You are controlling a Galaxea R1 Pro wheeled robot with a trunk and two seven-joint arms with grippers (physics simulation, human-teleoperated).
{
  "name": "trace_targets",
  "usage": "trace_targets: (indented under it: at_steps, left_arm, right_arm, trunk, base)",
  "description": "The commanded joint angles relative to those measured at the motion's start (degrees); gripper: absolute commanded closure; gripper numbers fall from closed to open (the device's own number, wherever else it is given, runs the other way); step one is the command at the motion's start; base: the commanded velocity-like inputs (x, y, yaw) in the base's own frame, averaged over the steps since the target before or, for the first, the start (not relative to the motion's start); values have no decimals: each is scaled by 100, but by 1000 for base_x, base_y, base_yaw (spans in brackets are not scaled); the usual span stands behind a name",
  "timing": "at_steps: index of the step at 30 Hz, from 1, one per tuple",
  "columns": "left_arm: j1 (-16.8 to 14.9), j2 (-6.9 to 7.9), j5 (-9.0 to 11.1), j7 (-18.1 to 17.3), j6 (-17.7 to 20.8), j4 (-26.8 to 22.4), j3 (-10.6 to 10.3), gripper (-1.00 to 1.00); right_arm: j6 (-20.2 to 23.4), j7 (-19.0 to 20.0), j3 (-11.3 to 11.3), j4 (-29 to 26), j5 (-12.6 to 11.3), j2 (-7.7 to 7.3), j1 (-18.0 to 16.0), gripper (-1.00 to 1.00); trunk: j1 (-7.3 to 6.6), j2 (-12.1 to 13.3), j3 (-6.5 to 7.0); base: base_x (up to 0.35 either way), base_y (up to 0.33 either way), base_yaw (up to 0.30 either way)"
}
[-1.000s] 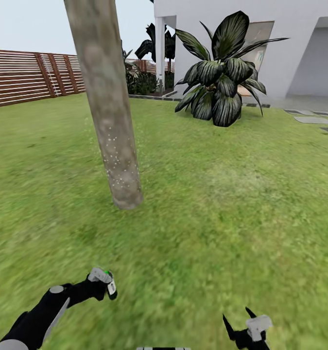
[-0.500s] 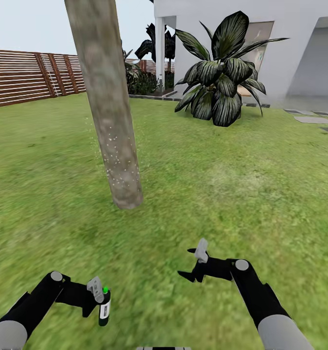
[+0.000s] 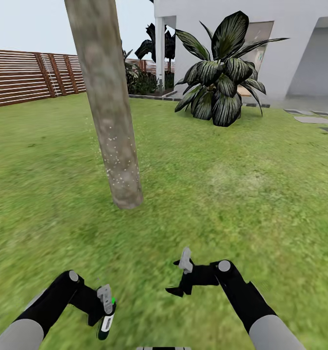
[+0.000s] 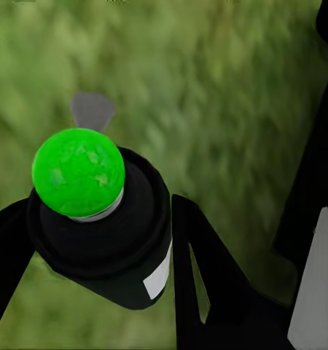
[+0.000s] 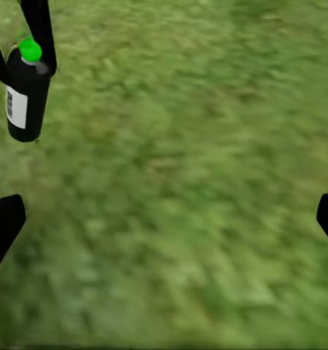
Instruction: In the garden, pick up the pesticide atomizer on the floor and spray pesticide onto both trees until each tree trunk is fully covered.
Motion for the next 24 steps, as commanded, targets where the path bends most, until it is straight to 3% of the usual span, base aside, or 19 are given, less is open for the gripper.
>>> trace_targets:
  at_steps: [1, 4, 8, 9, 12, 17, 19, 20, 24]
  left_arm:
    - [-2, -93, -103, 4, 6, -2, 0, 100]
    - [-26, -295, -297, 10, 12, -5, 0, 100]
    - [-60, -397, -344, 16, 8, -6, 0, 100]
    - [-62, -420, -349, 16, 6, -5, 0, 100]
    - [-65, -440, -350, 3, -19, -6, 0, 100]
    - [-73, -625, -334, -15, -81, -37, 1, 100]
    - [-72, -653, -310, -34, -77, -282, 8, 100]
    - [-74, -823, -306, -37, -75, -355, 1, 100]
    - [-85, -956, -307, -36, -69, -404, 0, 100]
  right_arm:
    - [-1, 4, 128, 0, 0, 0, 0, -100]
    - [-1, 7, 408, -4, -1, 61, 0, -100]
    - [12, 7, 460, -9, -1, 142, 0, -100]
    - [14, 7, 462, -14, -1, 150, 0, 100]
    - [16, 0, 459, -13, -2, 158, 0, 100]
    - [19, -3, 447, -2, -9, 158, 0, 100]
    - [16, 6, 452, 6, -10, 158, 0, 100]
    - [-3, 7, 462, 19, -10, 158, 0, 100]
    - [-10, 7, 463, 48, -10, 158, 0, 100]
  trunk:
    - [0, 0, 0]
    - [0, 0, 0]
    - [0, 0, 0]
    - [0, 0, 0]
    - [0, 0, 0]
    - [0, 0, 0]
    - [0, 0, 0]
    - [0, 0, 0]
    - [0, 0, 0]
  base:
    - [0, 0, 0]
    - [0, 0, 0]
    - [0, 0, 0]
    - [0, 0, 0]
    - [0, 0, 0]
    - [0, 0, 0]
    - [0, 0, 0]
    - [0, 0, 0]
    - [0, 0, 0]
